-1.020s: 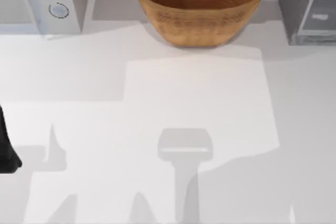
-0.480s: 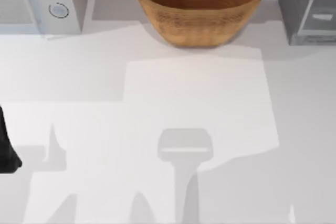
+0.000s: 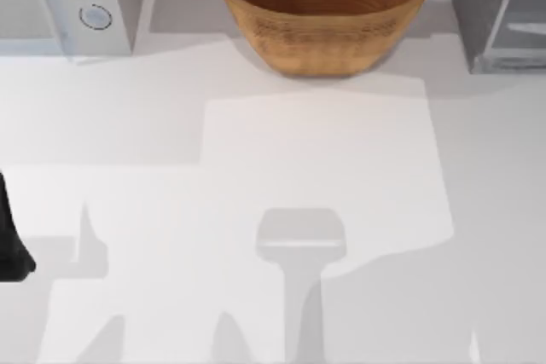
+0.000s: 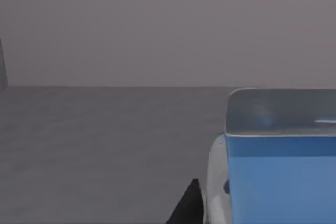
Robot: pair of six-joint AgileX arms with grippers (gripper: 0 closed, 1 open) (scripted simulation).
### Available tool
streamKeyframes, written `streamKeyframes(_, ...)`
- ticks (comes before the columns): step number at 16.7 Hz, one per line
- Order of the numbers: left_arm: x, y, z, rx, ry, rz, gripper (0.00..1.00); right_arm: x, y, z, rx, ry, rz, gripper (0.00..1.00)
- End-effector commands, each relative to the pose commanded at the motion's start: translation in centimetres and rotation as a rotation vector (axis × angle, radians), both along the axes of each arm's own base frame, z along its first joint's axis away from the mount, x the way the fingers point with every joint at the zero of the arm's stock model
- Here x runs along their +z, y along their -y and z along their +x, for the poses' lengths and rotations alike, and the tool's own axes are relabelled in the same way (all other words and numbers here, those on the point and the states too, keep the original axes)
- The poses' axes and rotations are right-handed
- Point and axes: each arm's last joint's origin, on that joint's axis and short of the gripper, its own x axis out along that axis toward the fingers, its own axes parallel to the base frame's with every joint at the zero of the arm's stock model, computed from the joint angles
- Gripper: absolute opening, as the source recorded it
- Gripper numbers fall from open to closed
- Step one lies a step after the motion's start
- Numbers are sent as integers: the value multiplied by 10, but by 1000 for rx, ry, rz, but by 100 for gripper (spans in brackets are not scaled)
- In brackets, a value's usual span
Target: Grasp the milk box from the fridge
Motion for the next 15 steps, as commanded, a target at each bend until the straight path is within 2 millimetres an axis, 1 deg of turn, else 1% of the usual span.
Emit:
streamKeyframes(1,0,0,0,0,0,0,100,0,0,0,0,0,0,0)
streamKeyframes(10,0,0,0,0,0,0,100,2,1,0,-3,1,1,0)
streamKeyframes(15,0,0,0,0,0,0,100,32,1,0,-2,4,-1,0)
